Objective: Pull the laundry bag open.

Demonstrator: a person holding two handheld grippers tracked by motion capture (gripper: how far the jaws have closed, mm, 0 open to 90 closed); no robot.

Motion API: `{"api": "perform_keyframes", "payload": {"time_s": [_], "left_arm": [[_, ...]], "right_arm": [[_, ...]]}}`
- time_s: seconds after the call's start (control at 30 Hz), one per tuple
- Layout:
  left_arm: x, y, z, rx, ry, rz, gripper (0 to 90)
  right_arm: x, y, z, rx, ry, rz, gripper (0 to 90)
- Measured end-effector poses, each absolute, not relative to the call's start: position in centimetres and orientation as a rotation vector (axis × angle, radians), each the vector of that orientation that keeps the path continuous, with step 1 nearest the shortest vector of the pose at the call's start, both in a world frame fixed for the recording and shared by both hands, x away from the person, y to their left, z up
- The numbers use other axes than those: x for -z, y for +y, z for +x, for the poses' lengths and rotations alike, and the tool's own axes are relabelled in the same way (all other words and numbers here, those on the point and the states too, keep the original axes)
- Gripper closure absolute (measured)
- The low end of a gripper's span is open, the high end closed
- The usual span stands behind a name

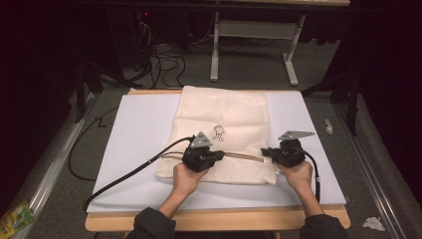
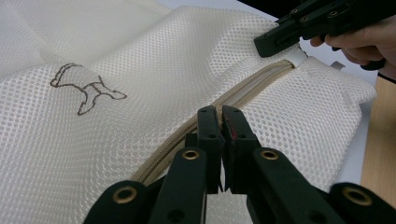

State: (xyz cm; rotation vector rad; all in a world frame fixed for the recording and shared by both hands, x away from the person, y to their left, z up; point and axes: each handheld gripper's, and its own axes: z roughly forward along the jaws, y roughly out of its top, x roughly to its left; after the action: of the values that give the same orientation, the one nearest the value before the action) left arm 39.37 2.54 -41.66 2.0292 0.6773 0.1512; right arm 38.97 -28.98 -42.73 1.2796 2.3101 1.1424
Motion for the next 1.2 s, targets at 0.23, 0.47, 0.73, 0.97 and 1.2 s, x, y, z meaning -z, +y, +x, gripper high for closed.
{"api": "perform_keyframes", "payload": {"time_s": [0.23,0.47,0.73,0.97,1.2], "left_arm": [[41.4,3.0,39.5,-0.141,0.685,2.021,87.2],[41.1,3.2,39.7,-0.129,0.682,2.009,87.2],[41.1,3.4,39.6,-0.142,0.693,2.005,87.2],[40.8,4.1,39.8,-0.138,0.707,1.980,87.2],[40.6,5.0,39.5,-0.165,0.715,1.971,87.2]], "right_arm": [[43.1,-28.8,39.2,-1.133,2.320,1.301,88.5],[43.1,-28.6,39.4,-1.126,2.319,1.297,88.5],[43.0,-28.7,39.4,-1.108,2.323,1.300,88.5],[42.6,-28.8,39.7,-1.103,2.318,1.299,88.5],[42.5,-28.5,39.8,-1.091,2.310,1.295,88.5]]}}
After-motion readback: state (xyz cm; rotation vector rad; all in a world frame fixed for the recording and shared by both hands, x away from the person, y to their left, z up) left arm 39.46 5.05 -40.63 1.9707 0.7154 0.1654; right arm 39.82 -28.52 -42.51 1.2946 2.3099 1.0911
